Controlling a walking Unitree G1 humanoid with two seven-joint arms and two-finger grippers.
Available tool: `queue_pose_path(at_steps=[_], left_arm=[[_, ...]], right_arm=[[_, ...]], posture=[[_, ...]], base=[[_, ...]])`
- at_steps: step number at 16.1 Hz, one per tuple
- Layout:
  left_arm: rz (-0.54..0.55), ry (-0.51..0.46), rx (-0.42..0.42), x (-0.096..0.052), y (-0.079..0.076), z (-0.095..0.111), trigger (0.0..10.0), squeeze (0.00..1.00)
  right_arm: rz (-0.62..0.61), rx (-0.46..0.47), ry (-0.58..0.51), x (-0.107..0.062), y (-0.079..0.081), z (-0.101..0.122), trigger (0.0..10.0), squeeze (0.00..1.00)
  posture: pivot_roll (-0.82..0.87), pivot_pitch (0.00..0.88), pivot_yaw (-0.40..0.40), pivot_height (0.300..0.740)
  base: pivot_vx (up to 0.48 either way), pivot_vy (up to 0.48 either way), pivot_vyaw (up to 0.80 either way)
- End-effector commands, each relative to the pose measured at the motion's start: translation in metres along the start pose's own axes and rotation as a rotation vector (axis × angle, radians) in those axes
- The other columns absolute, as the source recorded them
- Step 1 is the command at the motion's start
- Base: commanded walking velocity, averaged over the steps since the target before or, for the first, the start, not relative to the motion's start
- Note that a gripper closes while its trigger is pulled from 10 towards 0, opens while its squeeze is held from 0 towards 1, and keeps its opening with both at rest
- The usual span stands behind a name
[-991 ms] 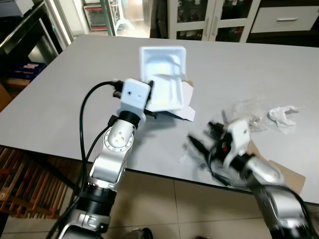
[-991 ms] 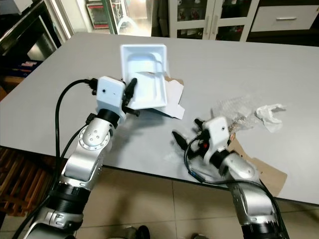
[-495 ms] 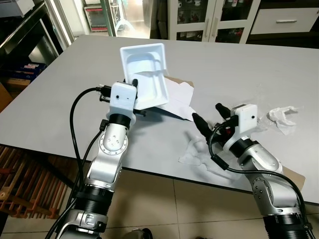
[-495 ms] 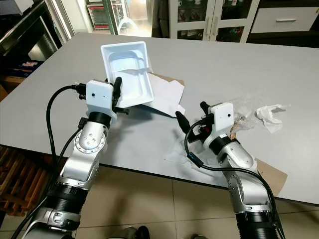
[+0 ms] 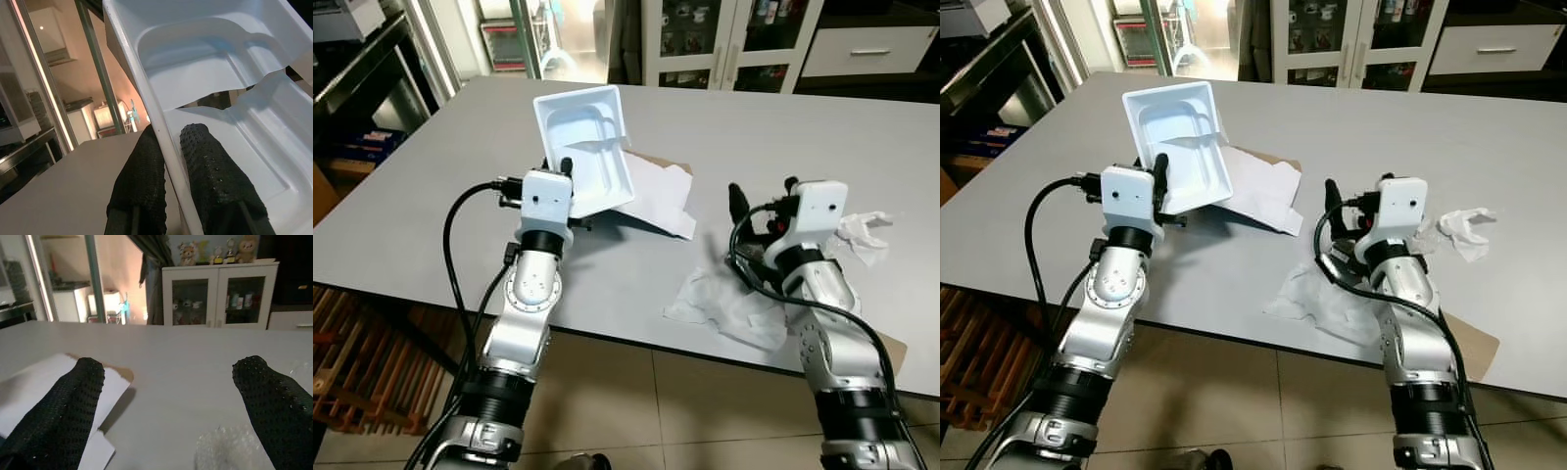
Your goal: Picking trash to rubbish bin
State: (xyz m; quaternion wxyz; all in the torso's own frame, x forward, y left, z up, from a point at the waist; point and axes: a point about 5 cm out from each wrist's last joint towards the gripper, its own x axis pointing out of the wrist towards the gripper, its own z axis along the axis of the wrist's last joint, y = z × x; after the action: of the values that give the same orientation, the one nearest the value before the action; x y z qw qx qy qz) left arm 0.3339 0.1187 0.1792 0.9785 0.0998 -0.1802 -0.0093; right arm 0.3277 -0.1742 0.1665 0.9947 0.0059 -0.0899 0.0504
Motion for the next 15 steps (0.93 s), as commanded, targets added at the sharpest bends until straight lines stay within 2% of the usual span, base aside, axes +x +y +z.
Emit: queue_pose_path(at_steps=[1,3,7,12,15], left_arm=[[0.025,-0.015,-0.008,0.003,0.003,0.002,10.0,0.00],[0.021,-0.031,-0.018,0.005,0.001,0.004,10.0,0.00],[0.016,-0.002,-0.020,0.004,-0.005,-0.006,10.0,0.00],[0.016,0.011,-0.017,0.001,-0.003,-0.012,10.0,0.00],[0.002,0.015,-0.021,0.002,-0.007,-0.013,10.0,0.00]], right_arm=[[-0.013,-0.008,-0.023,0.002,0.002,0.003,10.0,0.00],[-0.050,-0.004,-0.045,0.004,0.005,0.003,10.0,0.00],[-0.076,0.009,0.000,0.005,0.014,-0.014,10.0,0.00],[-0.072,0.035,0.015,0.001,0.023,-0.022,10.0,0.00],[-0.090,0.033,0.012,0.002,0.020,-0.022,10.0,0.00]], posture=[[-0.08,0.030,0.085,0.740],[-0.08,0.024,0.084,0.740],[-0.07,0.043,0.076,0.740],[-0.07,0.065,0.078,0.740],[-0.07,0.079,0.077,0.740]], base=[[0.000,0.000,0.00],[0.000,0.000,0.00],[0.000,0.000,0.00],[0.000,0.000,0.00],[0.000,0.000,0.00]])
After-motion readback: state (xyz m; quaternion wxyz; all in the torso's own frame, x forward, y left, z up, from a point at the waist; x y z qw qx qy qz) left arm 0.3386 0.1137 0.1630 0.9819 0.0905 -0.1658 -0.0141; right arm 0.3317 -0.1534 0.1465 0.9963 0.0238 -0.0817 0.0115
